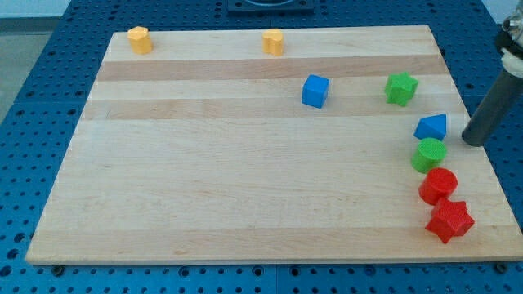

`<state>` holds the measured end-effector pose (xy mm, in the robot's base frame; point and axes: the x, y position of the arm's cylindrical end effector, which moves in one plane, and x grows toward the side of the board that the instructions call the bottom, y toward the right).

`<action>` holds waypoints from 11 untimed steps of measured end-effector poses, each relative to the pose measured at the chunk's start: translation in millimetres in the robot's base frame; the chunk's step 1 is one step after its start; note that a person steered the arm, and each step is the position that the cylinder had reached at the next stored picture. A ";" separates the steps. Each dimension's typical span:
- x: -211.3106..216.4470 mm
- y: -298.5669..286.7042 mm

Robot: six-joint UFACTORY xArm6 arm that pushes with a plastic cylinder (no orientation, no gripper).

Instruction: Place the blue triangle in between blue cube and green star

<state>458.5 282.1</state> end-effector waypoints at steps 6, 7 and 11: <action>-23.5 -119.3; -38.0 -122.2; -98.8 -159.2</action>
